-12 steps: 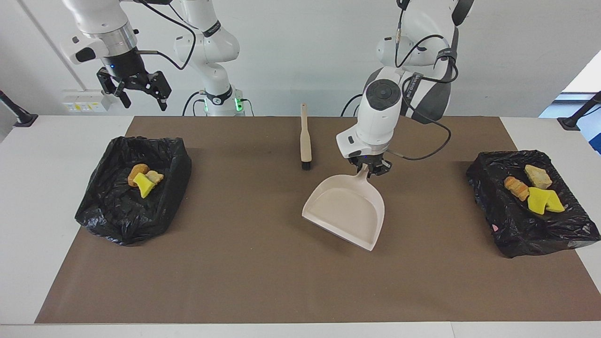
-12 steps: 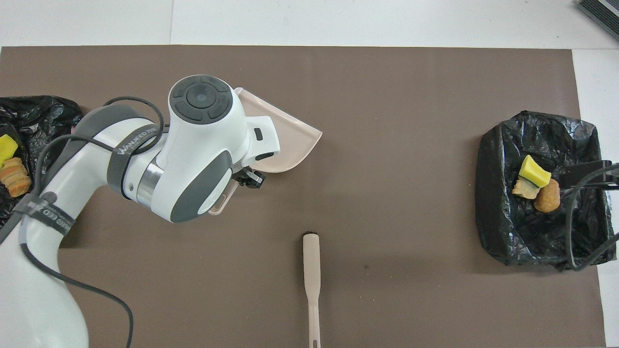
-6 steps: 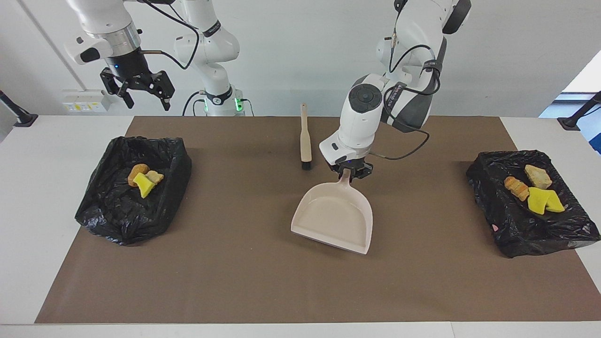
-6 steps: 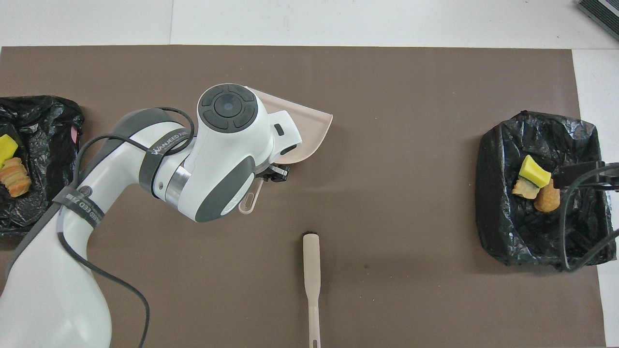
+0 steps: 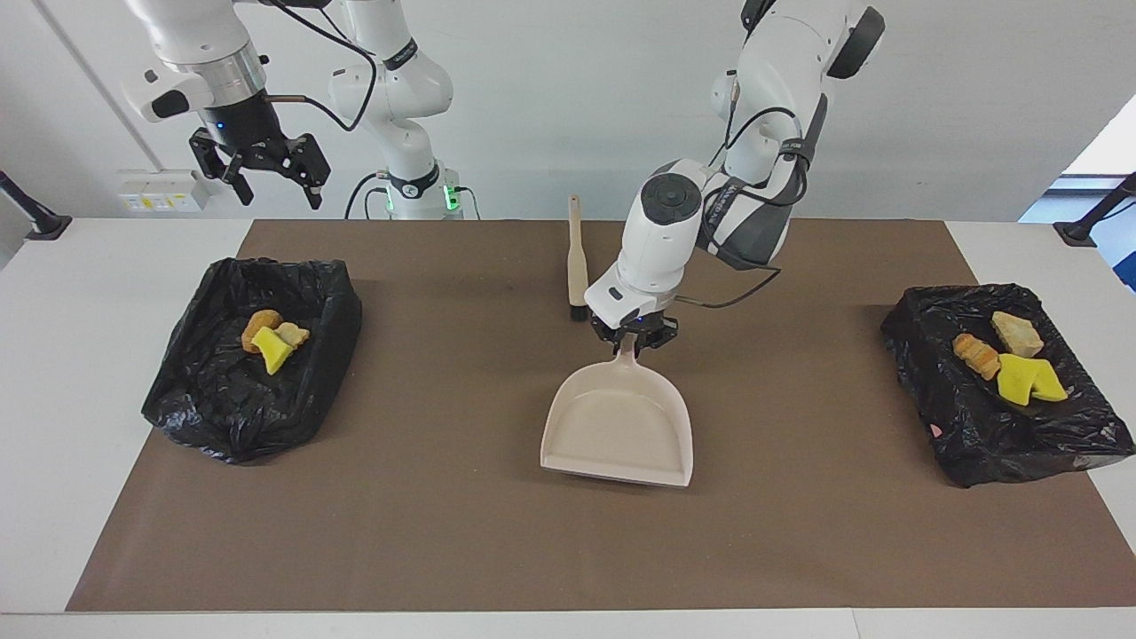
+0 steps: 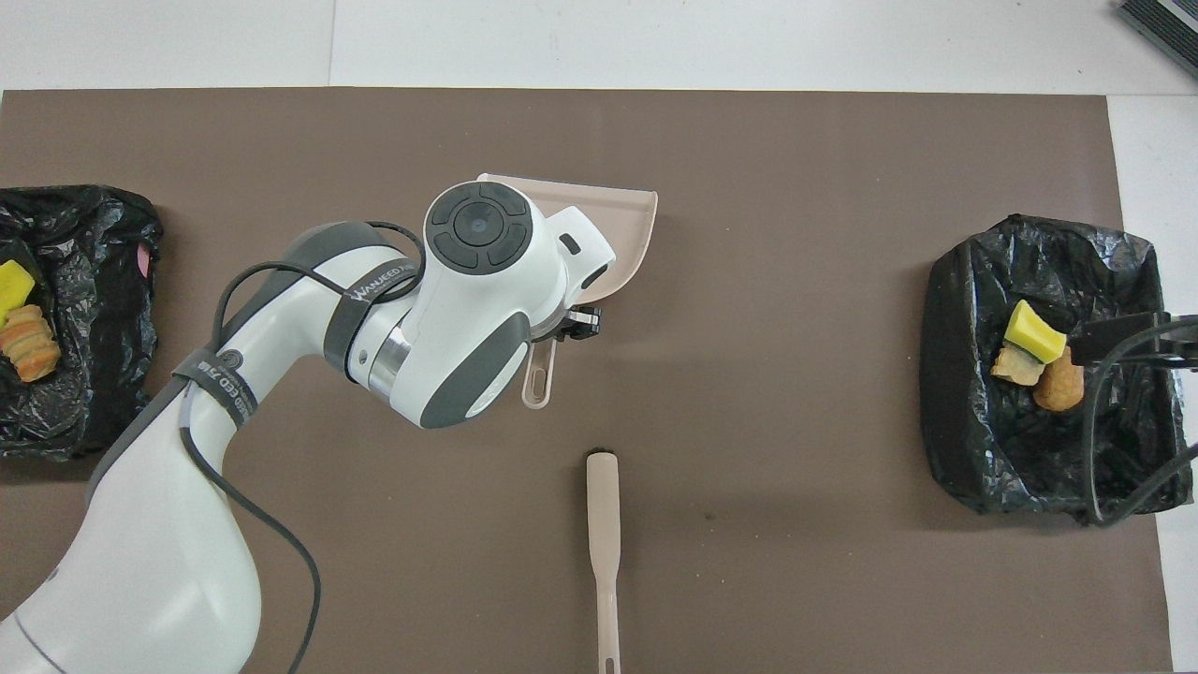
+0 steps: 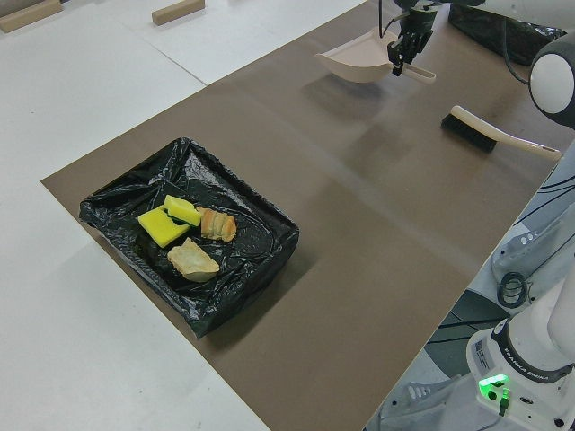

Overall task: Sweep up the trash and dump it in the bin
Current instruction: 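Bring the emptied dustpan back and lower it onto the table with the left gripper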

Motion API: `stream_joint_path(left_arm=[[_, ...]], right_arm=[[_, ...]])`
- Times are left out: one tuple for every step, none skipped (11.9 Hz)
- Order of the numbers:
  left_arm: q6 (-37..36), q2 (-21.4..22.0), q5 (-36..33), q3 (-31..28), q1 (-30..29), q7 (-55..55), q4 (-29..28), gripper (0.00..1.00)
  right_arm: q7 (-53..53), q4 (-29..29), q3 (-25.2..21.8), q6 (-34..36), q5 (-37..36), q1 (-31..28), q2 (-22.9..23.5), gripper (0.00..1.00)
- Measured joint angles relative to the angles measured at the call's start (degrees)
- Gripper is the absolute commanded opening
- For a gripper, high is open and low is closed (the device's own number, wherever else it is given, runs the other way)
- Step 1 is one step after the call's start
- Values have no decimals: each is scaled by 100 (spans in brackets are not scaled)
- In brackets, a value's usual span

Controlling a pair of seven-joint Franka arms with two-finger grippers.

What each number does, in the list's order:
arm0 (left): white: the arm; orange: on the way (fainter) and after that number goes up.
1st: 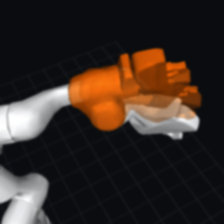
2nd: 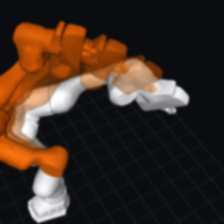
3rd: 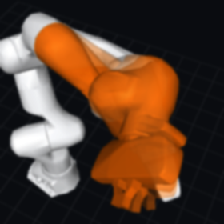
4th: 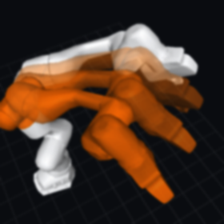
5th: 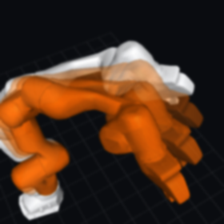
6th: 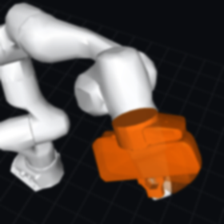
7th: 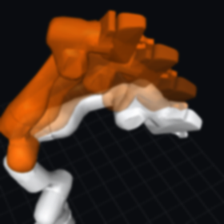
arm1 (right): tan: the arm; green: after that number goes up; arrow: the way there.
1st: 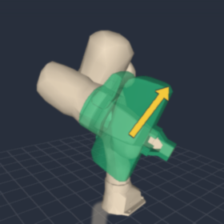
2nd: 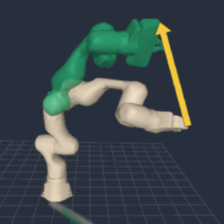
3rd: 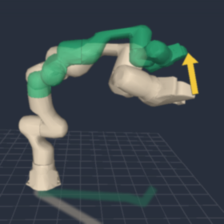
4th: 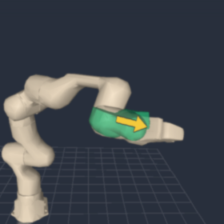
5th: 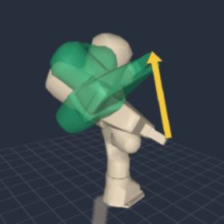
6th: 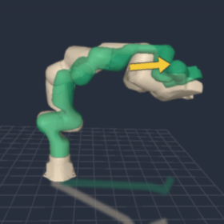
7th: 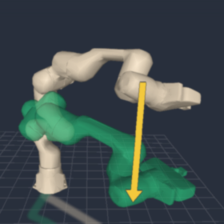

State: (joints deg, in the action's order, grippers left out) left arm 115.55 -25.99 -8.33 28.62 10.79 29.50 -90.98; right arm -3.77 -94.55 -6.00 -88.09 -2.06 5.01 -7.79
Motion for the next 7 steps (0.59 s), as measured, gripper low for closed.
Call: stream_joint_path(left_arm=[[61,-66,0,28,9,69,9,0],[69,-129,0,42,18,142,14,0],[75,-203,-10,50,24,248,20,0],[77,-277,-58,60,30,324,47,0],[77,-343,-134,73,50,350,79,0],[77,-419,-240,92,116,404,116,0],[77,-514,-349,110,224,617,189,0]], right_arm=[[0,0,0,0,0,0,0,100],[0,0,0,0,0,0,0,100],[0,0,0,0,0,0,0,100],[0,0,0,0,0,0,0,100],[0,0,0,0,0,0,0,100],[0,0,0,0,0,0,0,100],[0,0,0,0,0,0,0,100]])
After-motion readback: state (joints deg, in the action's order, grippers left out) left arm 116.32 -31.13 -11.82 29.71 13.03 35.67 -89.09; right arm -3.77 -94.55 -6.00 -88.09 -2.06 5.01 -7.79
